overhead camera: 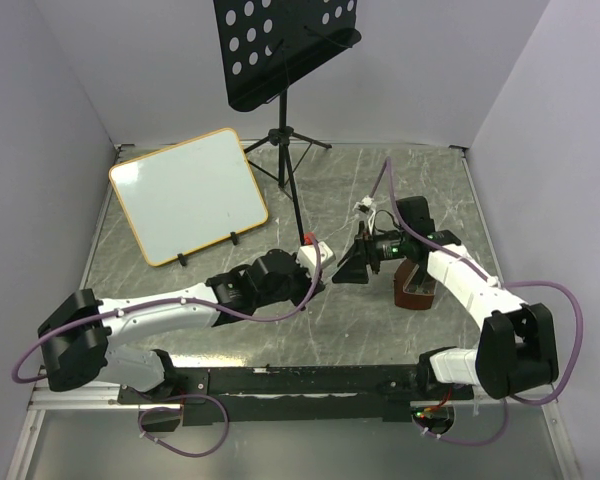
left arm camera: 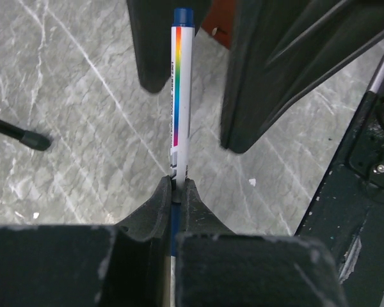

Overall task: Write a sentence on the whiteboard
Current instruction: Open the whiteboard marker at the center of the board.

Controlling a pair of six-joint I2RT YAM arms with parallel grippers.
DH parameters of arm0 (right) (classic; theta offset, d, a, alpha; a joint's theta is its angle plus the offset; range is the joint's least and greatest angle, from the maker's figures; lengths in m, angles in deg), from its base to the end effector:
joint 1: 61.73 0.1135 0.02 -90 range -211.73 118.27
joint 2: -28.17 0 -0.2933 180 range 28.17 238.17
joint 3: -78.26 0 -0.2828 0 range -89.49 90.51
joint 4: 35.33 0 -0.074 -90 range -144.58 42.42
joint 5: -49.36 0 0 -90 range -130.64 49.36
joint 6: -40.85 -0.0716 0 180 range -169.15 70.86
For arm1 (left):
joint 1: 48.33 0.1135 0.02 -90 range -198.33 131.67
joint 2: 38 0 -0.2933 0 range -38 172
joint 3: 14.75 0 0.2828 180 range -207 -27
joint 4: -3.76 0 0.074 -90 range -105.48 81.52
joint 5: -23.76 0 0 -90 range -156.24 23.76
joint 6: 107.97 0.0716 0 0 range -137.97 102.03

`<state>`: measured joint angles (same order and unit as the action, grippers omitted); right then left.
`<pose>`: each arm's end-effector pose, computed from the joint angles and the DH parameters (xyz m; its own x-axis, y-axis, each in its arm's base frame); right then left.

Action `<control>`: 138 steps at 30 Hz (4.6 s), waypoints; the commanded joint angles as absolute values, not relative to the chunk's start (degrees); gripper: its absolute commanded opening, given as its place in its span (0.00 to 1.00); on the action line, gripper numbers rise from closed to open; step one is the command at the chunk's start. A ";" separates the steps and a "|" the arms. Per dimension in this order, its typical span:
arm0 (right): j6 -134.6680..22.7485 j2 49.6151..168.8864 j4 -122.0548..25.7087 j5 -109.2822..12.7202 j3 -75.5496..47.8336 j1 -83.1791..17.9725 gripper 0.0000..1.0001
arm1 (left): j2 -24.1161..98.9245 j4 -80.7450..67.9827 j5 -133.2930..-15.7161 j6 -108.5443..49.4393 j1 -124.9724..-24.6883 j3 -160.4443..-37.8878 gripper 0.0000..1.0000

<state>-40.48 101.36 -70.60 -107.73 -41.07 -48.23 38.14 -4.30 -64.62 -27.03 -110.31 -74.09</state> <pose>0.2566 0.1294 0.2575 -0.6076 -0.2062 -0.7670 -0.7933 0.2053 0.5732 0.1674 -0.3103 0.2553 -0.3321 0.2890 -0.8979 0.8284 0.5445 -0.1311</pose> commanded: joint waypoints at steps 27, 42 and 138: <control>-41.76 103.05 -69.81 -112.53 -37.72 -45.82 0.00 | 33.57 4.78 -66.42 -32.91 -109.68 -71.66 0.52; -41.24 102.44 -69.64 -115.79 -38.08 -45.73 0.00 | 32.74 10.32 -85.22 -35.64 -103.44 -66.90 0.65; -25.68 105.42 -83.17 -117.28 -33.15 -43.36 0.29 | 40.57 -8.31 -101.40 -27.47 -95.27 -76.57 0.01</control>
